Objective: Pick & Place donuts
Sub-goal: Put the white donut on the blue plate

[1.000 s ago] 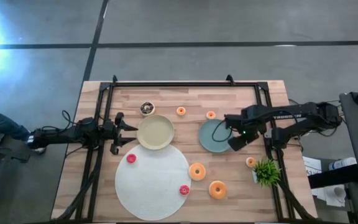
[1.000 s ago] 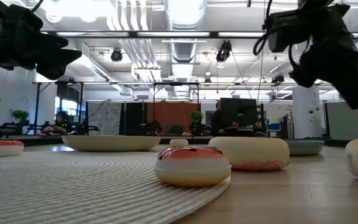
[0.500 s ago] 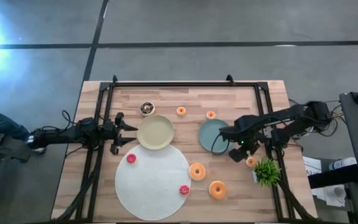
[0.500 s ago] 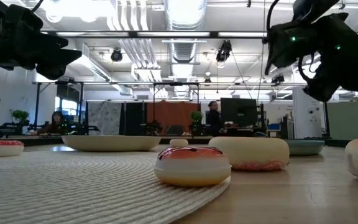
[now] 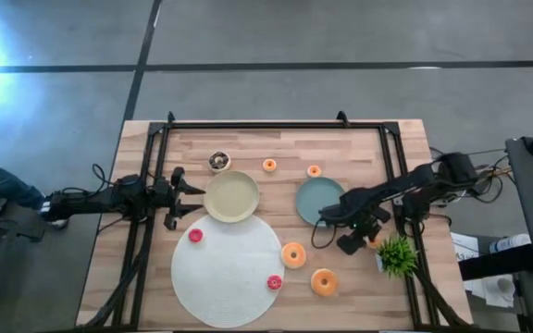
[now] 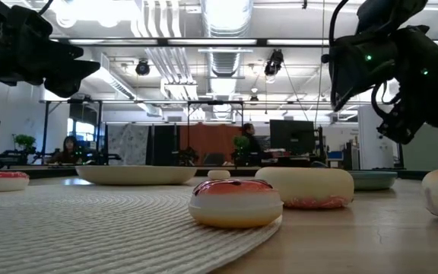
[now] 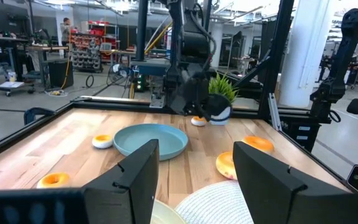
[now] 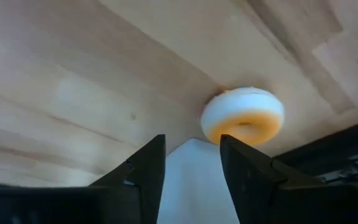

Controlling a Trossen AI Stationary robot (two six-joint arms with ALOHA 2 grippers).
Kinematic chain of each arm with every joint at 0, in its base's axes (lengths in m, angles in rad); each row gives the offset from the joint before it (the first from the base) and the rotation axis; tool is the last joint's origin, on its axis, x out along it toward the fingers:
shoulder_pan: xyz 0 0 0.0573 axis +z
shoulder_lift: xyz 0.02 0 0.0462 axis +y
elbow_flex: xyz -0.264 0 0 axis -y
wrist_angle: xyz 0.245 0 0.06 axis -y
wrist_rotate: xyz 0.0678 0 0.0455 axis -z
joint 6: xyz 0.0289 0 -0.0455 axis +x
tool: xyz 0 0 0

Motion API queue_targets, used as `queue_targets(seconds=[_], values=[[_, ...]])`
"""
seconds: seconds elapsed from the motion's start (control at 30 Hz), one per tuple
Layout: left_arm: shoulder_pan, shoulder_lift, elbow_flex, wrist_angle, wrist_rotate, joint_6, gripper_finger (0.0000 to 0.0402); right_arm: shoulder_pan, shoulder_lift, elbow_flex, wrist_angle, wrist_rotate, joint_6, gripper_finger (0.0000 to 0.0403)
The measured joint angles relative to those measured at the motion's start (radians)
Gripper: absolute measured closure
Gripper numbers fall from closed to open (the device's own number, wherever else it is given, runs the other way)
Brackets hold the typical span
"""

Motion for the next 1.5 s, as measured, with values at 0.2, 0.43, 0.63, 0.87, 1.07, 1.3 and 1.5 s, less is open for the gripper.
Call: queue_targets(seconds=[0.2,0.43,0.63,0.87,1.07,1.3,1.5], values=[[0.0,0.0,0.0,0.0,0.0,0.0,0.0221,0.032,0.018,-0.002,-0.007,0.041,0.069,0.0263],[0.0,0.0,0.0,0.0,0.0,0.0,0.0221,0.062,0.047,-0.01,-0.005,0.051,0.087,0.0261],[0.0,0.0,0.0,0.0,0.0,0.0,0.0221,0.067,0.064,-0.023,0.019,0.1,0.044,0.0283],[0.0,0.0,0.0,0.0,0.0,0.0,0.0221,0.067,0.055,-0.026,0.032,0.152,0.026,0.0349],[0.0,0.0,0.0,0.0,0.0,0.0,0.0221,0.066,-0.041,-0.027,0.122,0.21,0.023,0.0391],[0.0,0.0,0.0,0.0,0.0,0.0,0.0221,0.041,-0.333,-0.059,0.42,0.167,0.032,0.0393],[0.0,0.0,0.0,0.0,0.0,0.0,0.0221,0.009,-0.47,-0.198,0.536,0.215,0.179,0.0394]])
